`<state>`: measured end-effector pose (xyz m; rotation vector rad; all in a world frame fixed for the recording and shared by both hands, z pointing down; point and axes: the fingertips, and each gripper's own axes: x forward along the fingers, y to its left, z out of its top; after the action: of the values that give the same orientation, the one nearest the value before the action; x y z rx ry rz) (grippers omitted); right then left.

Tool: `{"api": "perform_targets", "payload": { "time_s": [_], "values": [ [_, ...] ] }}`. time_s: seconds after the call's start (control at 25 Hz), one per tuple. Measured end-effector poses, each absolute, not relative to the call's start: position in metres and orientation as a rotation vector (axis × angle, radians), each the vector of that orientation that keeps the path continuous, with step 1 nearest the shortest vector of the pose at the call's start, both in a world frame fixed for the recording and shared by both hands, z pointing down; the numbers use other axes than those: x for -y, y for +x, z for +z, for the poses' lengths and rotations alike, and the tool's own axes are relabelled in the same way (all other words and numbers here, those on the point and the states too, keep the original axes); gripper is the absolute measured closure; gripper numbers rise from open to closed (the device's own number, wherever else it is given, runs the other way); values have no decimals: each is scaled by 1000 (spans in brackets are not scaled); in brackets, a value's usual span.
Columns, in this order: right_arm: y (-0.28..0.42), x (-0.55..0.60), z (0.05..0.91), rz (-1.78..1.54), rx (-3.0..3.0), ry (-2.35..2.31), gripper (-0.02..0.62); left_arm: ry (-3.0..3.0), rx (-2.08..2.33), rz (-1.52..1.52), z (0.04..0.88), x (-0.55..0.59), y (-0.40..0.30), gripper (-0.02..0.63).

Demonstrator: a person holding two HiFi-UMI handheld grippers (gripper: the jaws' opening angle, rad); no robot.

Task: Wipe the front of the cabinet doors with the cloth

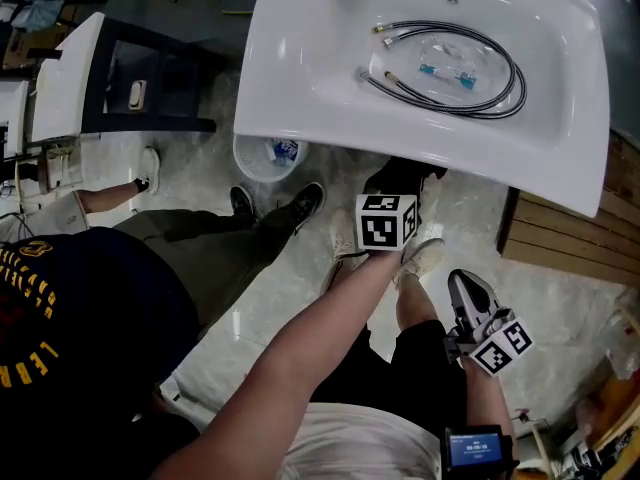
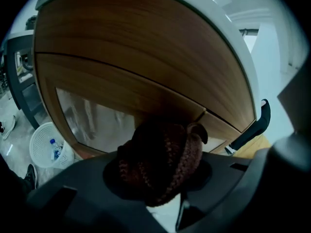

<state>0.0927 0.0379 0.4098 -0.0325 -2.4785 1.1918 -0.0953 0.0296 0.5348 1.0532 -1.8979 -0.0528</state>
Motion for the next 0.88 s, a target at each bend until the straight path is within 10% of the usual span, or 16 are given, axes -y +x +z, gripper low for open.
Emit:
{"api": "perform_targets", "payload": {
  "time_s": [0.88],
  "values": [
    [2, -134, 389, 1154, 2548, -31, 581, 930, 1974, 11, 555, -204, -246, 454]
  ]
}}
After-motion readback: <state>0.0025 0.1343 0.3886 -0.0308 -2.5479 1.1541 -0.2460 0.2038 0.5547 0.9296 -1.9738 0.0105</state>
